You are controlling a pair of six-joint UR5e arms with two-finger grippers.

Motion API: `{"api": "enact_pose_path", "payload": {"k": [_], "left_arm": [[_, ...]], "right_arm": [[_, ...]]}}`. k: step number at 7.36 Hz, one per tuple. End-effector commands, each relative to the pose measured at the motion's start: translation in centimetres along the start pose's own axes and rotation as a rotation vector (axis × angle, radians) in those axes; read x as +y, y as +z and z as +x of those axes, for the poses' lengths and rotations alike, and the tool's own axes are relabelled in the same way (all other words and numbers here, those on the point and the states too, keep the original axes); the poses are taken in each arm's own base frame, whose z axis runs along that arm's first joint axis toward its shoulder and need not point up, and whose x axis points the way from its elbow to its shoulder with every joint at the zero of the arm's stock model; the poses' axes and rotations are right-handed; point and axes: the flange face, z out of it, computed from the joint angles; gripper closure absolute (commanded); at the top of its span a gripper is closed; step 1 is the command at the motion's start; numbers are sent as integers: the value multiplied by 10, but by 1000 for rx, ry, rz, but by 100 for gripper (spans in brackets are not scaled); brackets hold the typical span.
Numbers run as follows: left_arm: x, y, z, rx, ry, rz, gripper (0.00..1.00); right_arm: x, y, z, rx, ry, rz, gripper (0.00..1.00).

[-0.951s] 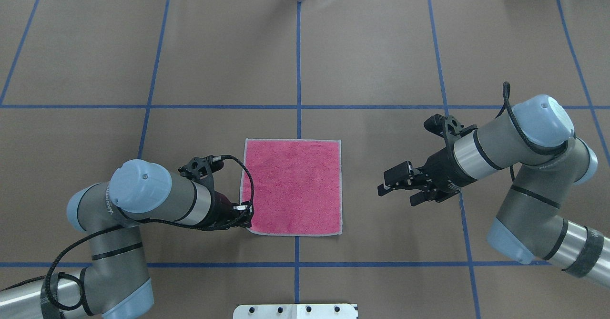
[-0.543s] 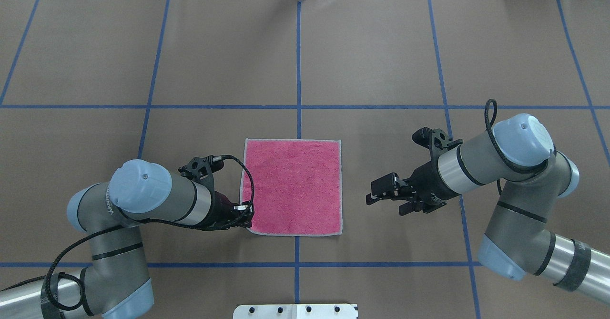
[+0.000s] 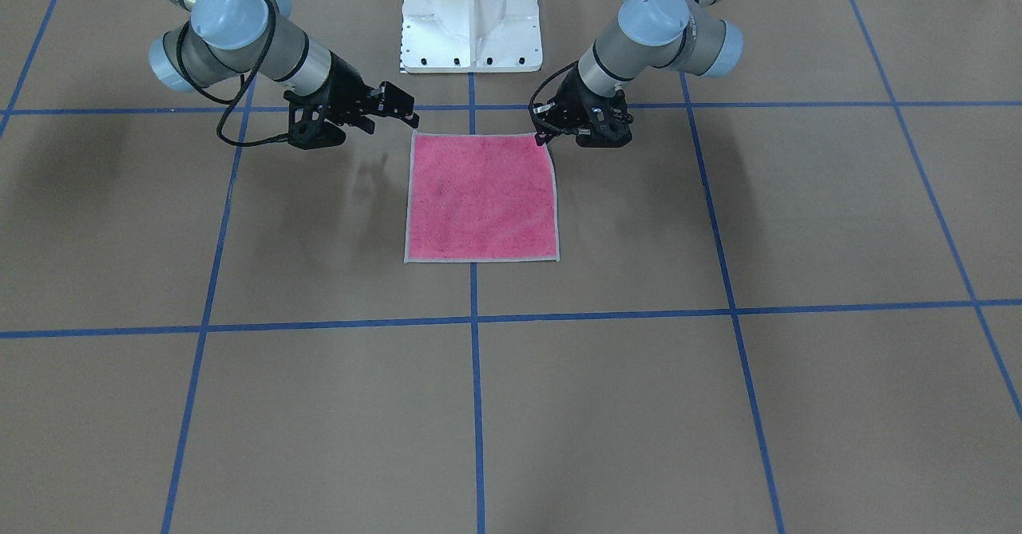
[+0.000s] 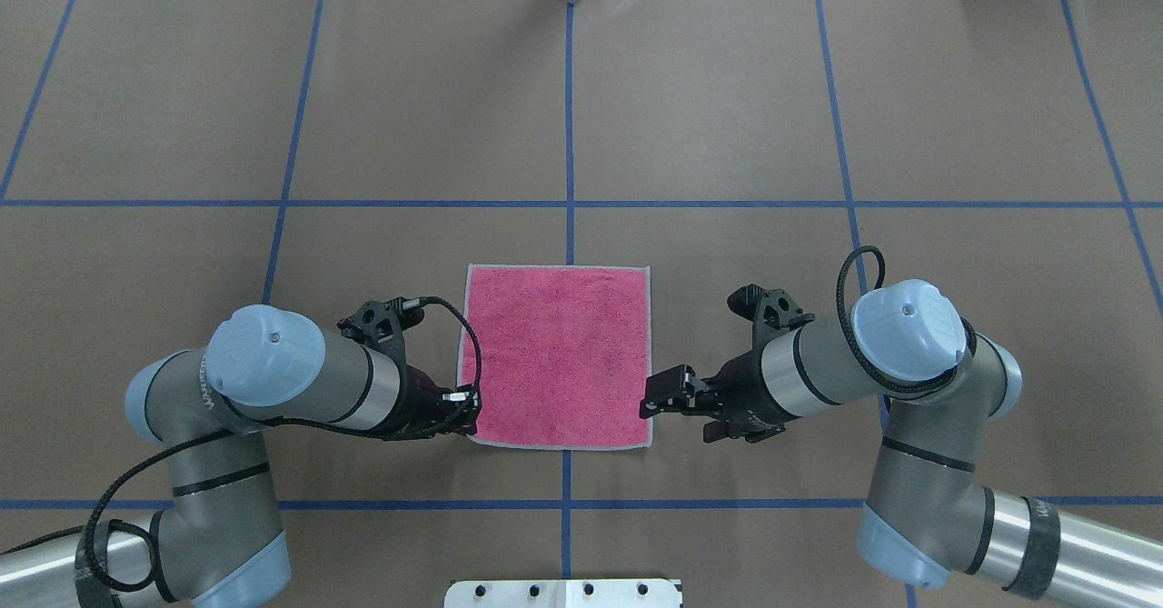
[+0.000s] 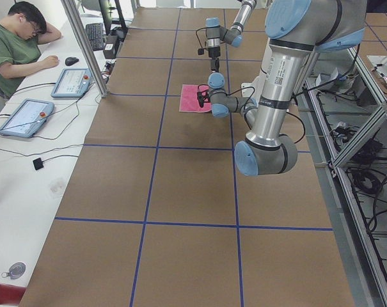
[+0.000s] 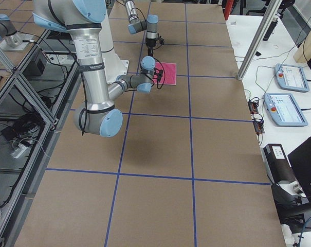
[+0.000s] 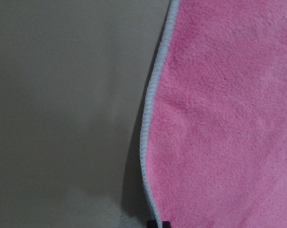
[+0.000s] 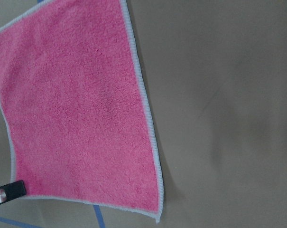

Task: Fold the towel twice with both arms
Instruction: 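Lower the right gripper onto the towel's other near corner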

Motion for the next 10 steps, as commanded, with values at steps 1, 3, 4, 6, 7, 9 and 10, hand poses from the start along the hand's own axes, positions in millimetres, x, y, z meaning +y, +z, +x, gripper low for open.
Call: {"api": "enact_pose_path", "payload": {"k": [1, 3, 4, 6, 7, 9, 10], "left_arm": [[0, 0, 0, 1, 1, -1, 100], [0, 0, -1, 0, 0, -1, 100], [0, -1, -1, 1, 1, -1, 100], [0, -1, -2, 1, 1, -1, 100], [0, 0, -2, 0, 0, -1, 100], [0, 0, -2, 0, 0, -1, 100], [0, 0, -2, 0, 0, -1, 100]], "right_arm": [[-5, 20, -8, 9, 4, 5, 1], [-5, 29, -14, 11, 7, -1, 1], [-8, 37, -18, 15, 15, 0, 2], [-8, 38, -23, 10, 35, -1, 7], [-7, 38, -29, 2, 39, -2, 18], [-7, 40, -27, 6, 50, -2, 52], [-6, 41, -27, 7, 49, -5, 53]]}}
